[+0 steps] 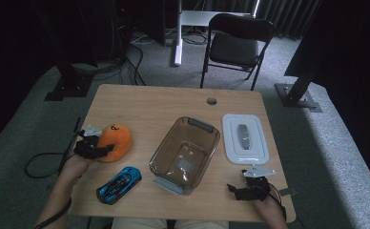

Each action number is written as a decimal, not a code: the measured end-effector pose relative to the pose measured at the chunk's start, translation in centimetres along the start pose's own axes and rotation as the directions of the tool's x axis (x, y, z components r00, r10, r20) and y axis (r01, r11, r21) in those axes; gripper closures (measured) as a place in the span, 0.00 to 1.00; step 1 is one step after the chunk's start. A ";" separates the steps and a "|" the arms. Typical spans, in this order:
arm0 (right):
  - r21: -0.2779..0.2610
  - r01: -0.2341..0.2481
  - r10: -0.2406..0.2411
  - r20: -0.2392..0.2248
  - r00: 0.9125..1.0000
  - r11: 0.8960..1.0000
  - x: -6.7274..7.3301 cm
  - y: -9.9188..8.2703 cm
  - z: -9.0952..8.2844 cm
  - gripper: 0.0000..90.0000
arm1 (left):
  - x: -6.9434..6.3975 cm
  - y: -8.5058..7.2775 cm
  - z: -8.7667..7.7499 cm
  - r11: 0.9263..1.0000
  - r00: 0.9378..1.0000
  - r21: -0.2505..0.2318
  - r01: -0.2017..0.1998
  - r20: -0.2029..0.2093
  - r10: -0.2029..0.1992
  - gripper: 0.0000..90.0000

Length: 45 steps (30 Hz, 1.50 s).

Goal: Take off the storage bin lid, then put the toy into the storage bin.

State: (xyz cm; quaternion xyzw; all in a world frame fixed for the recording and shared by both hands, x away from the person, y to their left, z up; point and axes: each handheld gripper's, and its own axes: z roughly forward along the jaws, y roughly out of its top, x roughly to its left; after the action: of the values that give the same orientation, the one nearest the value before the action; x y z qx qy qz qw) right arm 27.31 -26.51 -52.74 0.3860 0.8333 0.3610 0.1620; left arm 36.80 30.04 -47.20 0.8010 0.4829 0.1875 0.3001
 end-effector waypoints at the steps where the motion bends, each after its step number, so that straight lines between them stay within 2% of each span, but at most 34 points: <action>1: 0.001 0.003 -0.003 0.003 1.000 1.000 0.0 0.0 0.0 0.15 | -0.2 0.1 -0.1 1.000 1.000 0.005 -0.015 -0.009 0.015 0.63; 4: -0.001 -0.003 0.003 -0.002 1.000 1.000 0.0 0.0 0.0 0.15 | -0.5 0.2 -0.2 0.998 0.998 0.011 -0.054 -0.018 0.054 0.67; 9: -0.002 -0.007 0.007 -0.004 1.000 1.000 0.0 0.0 0.0 0.15 | -0.8 1.0 -0.9 0.999 0.998 -0.018 -0.051 -0.026 0.050 0.73; 13: 0.001 0.003 -0.003 0.003 1.000 1.000 0.0 0.0 0.0 0.15 | -1.0 1.3 -1.2 0.998 0.998 -0.021 -0.056 -0.016 0.055 0.75; 15: -0.001 -0.004 0.004 -0.001 1.000 1.000 0.0 0.0 0.0 0.15 | -1.0 1.5 -1.4 0.999 1.000 -0.034 -0.031 -0.003 0.031 0.75; 17: -0.004 -0.012 0.011 -0.006 1.000 1.000 -0.1 0.0 0.0 0.15 | -1.0 1.7 -1.8 0.998 1.000 -0.052 -0.024 0.012 0.024 0.75; 26: -0.001 -0.007 0.007 0.002 1.000 1.000 0.0 0.0 0.0 0.15 | -2.6 3.6 -3.6 0.994 0.997 -0.089 -0.061 0.032 0.065 0.76; 31: -0.002 -0.012 0.012 0.001 1.000 1.000 0.0 0.0 0.0 0.15 | -3.5 4.9 -4.5 0.991 0.993 -0.113 -0.076 0.080 0.085 0.76; 34: 0.000 -0.003 0.003 0.007 1.000 1.000 0.1 0.0 0.0 0.15 | -4.1 5.7 -4.9 0.988 0.991 -0.123 -0.092 0.088 0.103 0.76; 36: -0.001 -0.004 0.004 0.007 1.000 1.000 0.1 0.0 0.0 0.15 | -4.4 6.3 -5.2 0.986 0.989 -0.138 -0.089 0.106 0.104 0.76; 45: 0.000 -0.004 0.004 0.012 1.000 1.000 0.2 0.0 0.0 0.15 | -6.4 9.3 -6.7 0.976 0.978 -0.165 -0.143 0.127 0.165 0.76</action>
State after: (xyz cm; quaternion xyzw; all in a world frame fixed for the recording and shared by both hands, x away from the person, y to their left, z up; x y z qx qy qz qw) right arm 27.24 -26.37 -52.75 0.3900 0.8315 0.3588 0.1664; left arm 35.99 23.11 -36.09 0.8216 0.3810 0.1906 0.3789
